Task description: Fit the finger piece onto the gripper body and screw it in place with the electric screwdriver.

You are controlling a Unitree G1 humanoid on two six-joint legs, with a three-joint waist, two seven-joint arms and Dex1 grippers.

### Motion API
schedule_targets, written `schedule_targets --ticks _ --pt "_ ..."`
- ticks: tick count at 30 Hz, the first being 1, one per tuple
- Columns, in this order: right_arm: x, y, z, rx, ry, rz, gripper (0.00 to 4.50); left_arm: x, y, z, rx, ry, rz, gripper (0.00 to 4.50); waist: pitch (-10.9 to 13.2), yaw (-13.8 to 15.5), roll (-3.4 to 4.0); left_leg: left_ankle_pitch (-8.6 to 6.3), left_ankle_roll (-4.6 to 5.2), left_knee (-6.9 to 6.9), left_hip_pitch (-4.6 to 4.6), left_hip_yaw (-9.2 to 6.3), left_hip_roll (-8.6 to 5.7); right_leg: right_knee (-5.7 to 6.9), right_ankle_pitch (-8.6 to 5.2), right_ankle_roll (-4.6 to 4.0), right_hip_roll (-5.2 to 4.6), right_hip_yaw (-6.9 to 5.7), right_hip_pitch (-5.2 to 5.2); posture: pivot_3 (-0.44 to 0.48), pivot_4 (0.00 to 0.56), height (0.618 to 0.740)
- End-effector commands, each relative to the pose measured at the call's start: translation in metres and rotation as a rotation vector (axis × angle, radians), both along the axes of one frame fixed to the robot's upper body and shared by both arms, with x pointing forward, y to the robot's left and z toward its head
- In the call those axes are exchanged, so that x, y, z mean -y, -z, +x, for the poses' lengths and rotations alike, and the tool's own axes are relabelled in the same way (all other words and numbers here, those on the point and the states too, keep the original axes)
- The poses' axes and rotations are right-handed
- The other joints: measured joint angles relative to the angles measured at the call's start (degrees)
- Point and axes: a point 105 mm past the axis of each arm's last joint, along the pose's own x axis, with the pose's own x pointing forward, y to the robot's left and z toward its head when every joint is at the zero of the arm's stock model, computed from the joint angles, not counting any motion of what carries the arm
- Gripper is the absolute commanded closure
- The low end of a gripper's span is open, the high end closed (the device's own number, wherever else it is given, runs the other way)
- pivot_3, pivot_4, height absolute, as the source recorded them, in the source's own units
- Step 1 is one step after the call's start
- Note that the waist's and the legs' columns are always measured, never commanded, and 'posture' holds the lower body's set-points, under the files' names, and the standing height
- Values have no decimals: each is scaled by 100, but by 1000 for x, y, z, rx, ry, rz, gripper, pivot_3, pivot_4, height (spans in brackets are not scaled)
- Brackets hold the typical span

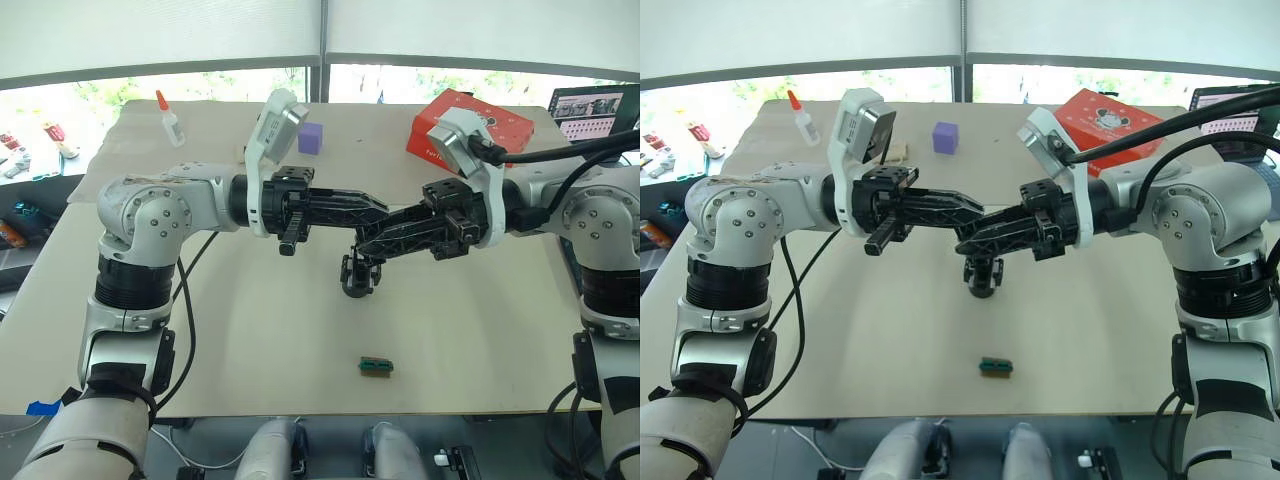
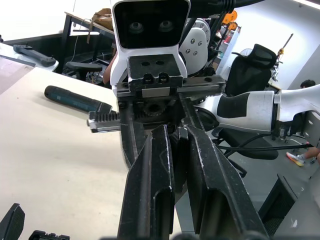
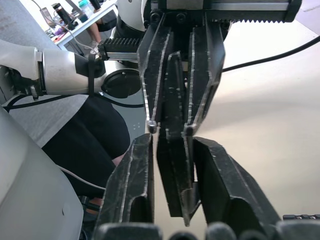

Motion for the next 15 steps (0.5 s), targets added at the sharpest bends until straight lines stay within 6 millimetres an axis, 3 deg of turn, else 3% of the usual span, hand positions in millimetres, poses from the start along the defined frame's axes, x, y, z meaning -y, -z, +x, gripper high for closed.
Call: schedule_targets --ticks 1,15 --pt "1 -17 -5 78 -33 35 2934 -1 -4 -8 56 22 12 4500 0 -4 0 0 0 0 0 0 0 0 0 0 0 0 0 0 150 740" --pt "0 -16 -7 96 -62 31 2934 -2 -6 -6 56 8 -5 4500 0 4 0 0 0 0 0 0 0 -1 0 0 0 -1 0 0 150 740"
